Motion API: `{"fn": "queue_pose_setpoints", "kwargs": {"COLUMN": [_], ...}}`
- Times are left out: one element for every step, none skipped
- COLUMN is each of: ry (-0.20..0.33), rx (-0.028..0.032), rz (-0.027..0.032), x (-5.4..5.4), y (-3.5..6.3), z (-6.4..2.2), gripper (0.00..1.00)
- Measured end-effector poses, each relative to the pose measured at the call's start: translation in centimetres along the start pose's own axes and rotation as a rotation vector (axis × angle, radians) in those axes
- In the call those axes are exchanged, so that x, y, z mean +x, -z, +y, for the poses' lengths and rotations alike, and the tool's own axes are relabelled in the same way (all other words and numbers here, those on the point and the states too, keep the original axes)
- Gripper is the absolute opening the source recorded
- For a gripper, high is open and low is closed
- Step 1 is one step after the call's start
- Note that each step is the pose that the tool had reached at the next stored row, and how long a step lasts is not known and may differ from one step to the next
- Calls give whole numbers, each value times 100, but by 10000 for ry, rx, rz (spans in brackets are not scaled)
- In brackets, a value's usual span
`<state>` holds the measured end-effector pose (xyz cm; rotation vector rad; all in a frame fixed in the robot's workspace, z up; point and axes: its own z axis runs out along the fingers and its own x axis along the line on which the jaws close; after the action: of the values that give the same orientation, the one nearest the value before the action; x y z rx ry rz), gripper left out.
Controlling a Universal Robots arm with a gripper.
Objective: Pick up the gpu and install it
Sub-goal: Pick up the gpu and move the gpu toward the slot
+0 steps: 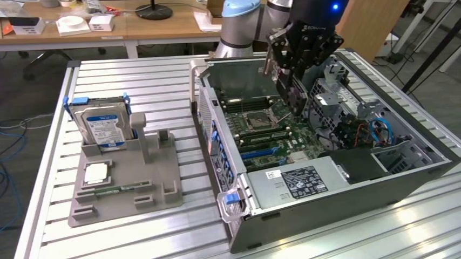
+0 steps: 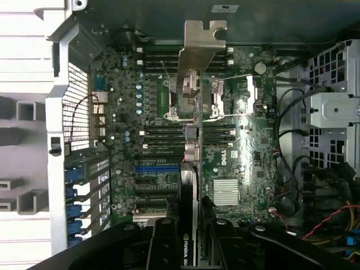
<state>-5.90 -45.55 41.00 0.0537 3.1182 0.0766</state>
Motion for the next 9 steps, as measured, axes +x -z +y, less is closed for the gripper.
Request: {"fn": "queue_pose_setpoints", "kwargs": {"ry": [0,-1,-1,-1,0,0,0,0,0], "rx": [0,0,0,0,0,0,-1,0,0], "rz": [0,0,0,0,0,0,0,0,0], "x": [-17,-35,-52,-70,-89,-106,-124,-141,-159], "y": [0,-1,-1,-2,-2,-3,-3,-3,-3], "z": [1,1,2,3,3,4,4,5,6], "gripper": [26,26,26,26,26,26,26,26,26]}}
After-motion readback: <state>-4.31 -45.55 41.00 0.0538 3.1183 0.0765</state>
